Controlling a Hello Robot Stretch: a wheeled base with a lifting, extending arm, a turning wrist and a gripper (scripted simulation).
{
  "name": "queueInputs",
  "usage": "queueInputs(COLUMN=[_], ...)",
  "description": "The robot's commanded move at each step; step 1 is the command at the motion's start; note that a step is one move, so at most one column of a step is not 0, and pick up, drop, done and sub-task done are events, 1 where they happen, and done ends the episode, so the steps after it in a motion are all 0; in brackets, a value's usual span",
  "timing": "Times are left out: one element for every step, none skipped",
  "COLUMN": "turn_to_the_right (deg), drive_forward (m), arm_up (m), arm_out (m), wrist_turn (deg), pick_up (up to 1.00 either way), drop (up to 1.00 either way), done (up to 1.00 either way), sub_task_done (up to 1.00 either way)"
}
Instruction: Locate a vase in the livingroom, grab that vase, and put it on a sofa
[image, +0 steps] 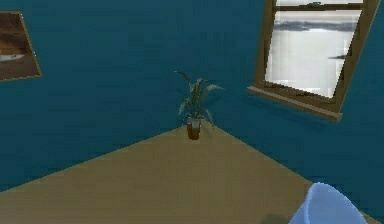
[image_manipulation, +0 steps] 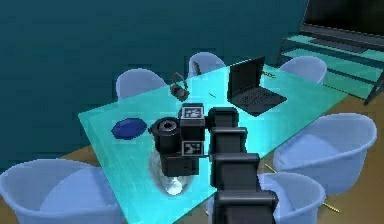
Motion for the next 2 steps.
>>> queueInputs(turn_to_the_right=[0.0, 0.0], drive_forward=[0.00, 0.00], arm_up=[-0.30, 0.00], arm_out=[0.00, 0.00], wrist_turn=[0.0, 0.0], pick_up=[0.00, 1.00], drop=[0.00, 0.00], done=[0.00, 0.00], sub_task_done=[0.00, 0.00])
